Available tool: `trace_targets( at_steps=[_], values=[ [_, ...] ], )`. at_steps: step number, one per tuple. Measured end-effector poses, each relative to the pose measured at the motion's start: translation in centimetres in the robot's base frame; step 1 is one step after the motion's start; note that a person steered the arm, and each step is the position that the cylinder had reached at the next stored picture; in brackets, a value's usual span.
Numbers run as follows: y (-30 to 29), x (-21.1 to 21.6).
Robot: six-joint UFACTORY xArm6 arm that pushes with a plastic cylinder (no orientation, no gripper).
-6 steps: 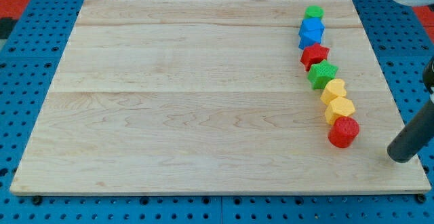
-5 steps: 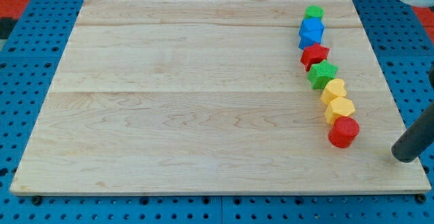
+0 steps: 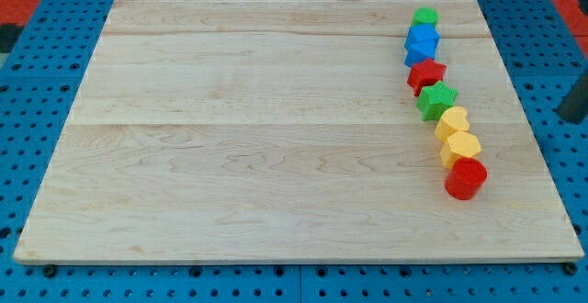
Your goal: Place your arm to the top right of the green circle
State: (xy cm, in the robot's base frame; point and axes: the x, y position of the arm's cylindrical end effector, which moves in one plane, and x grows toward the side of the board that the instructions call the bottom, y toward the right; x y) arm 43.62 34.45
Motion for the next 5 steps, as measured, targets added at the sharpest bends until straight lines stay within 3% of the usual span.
trace_targets(
  at_steps=[1,2,4,5],
  values=[
    [0.0,-6.2],
    [-0.5,-16.3],
    [-12.7,-22.3],
    [-13.5,-21.3]
  ],
)
